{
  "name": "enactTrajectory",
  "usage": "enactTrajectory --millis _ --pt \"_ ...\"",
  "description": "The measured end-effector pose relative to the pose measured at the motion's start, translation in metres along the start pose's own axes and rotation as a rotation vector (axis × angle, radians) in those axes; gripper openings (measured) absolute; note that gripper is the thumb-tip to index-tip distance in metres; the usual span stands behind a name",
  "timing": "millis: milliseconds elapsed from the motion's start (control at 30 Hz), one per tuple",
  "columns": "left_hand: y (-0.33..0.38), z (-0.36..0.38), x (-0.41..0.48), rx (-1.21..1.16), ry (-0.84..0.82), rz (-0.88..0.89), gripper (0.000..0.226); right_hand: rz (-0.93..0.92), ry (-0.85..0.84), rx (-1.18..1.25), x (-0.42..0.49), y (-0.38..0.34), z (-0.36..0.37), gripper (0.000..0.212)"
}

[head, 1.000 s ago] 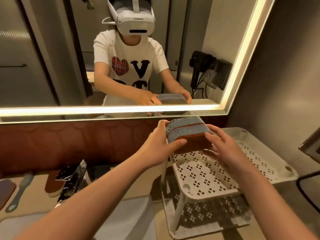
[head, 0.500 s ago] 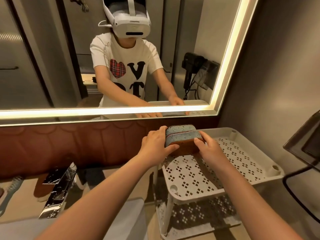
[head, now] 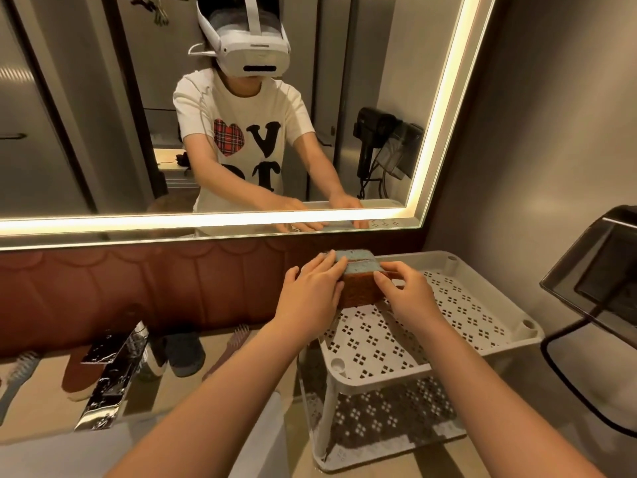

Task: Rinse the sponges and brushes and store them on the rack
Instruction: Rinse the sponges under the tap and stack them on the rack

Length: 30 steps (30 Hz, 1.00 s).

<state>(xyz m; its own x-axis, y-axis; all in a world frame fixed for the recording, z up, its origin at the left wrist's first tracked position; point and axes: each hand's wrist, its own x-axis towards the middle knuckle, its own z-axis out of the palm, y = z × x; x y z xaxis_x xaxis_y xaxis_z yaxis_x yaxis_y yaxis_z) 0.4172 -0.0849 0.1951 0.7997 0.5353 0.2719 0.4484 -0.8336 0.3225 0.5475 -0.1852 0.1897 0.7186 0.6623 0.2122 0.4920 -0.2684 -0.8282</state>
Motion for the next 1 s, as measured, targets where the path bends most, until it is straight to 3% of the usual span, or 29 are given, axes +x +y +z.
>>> enactTrajectory --millis 100,267,433,633,833,1000 --pt "0.003 -0.005 0.001 0.012 -0.091 -0.045 0.048 0.001 0.005 -0.021 -0.001 0.0 0.001 0.036" --pt "0.0 -0.01 0.001 -0.163 -0.229 -0.088 0.052 0.014 0.016 -0.099 -0.003 -0.001 0.0 0.042" --pt "-0.008 -0.031 -0.018 -0.365 -0.066 -0.008 0.05 -0.224 0.118 -0.351 -0.012 -0.018 -0.001 0.039" --pt "-0.039 -0.071 -0.067 -0.444 0.031 0.03 0.021 -0.424 -0.127 -0.242 -0.047 -0.072 0.02 0.025" --pt "-0.095 -0.087 -0.132 -0.437 -0.035 -0.059 0.017 -0.474 -0.434 -0.176 -0.088 -0.107 0.067 0.019" --pt "-0.169 -0.099 -0.183 -0.424 -0.072 -0.245 0.017 -0.419 -0.609 -0.173 -0.103 -0.108 0.129 0.02"
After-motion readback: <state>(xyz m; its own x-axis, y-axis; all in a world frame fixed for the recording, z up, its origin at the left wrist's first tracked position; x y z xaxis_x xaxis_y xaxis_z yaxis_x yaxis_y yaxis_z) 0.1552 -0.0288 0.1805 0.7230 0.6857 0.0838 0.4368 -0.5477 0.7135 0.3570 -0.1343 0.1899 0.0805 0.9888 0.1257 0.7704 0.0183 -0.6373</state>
